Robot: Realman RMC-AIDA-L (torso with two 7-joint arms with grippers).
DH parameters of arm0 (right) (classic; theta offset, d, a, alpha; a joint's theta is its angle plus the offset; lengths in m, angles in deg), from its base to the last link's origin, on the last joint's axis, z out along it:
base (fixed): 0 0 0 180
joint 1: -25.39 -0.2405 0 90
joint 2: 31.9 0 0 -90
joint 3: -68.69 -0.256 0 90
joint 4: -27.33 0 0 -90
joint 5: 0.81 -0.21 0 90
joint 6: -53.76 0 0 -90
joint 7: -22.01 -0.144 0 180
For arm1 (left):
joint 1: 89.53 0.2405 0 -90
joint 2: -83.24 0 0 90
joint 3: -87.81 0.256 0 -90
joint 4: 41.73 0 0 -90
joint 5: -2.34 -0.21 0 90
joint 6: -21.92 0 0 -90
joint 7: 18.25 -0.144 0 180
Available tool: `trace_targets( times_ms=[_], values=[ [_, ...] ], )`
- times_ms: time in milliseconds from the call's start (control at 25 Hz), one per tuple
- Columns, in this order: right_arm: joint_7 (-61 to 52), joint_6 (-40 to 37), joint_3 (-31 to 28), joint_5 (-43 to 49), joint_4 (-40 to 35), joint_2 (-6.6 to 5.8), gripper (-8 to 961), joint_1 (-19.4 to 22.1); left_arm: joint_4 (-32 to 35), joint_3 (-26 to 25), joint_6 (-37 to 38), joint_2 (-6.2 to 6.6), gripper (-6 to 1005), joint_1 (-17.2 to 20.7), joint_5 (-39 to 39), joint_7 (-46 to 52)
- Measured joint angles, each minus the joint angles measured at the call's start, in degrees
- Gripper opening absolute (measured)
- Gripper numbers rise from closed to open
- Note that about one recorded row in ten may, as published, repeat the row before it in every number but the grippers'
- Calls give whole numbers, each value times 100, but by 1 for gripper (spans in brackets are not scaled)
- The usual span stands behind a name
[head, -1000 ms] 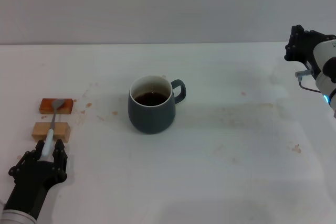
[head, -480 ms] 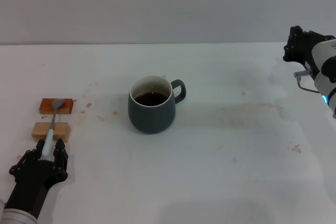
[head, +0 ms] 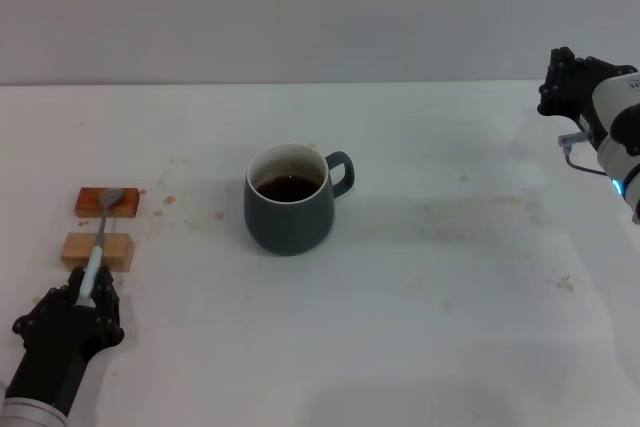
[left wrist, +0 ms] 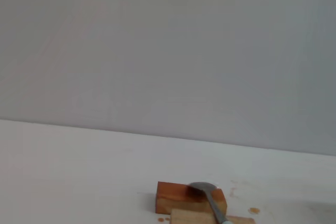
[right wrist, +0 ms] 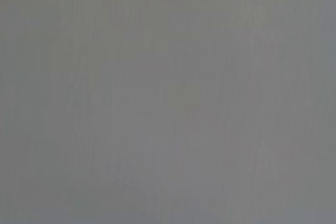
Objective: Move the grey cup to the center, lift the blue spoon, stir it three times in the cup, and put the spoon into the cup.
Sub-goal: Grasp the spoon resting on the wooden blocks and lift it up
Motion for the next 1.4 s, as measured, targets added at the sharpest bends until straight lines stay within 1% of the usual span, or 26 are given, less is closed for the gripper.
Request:
trace_targets(
  times_ms=[160,360,920,1120,1240,1360,1400],
  values=[
    [0,1,0,0,8,3,28,6,19,0,0,0,300,0,91,-140],
    [0,1,0,0,24,7,28,16,22,-1,0,0,181,0,91,-141],
    [0,10,0,0,27,9,28,1,26,-10,2,0,181,-25,139,-94],
    [0,10,0,0,-1,9,28,-7,213,-11,58,29,181,-10,105,-111],
    [0,10,-5,0,-14,9,28,-9,582,-85,45,119,181,102,-21,-148],
    [0,10,-7,0,-16,9,28,-10,1018,-364,-132,217,180,268,-376,-150],
    [0,10,-9,-2,-17,9,28,-10,1329,-589,-377,305,180,377,-588,-148]
  ],
)
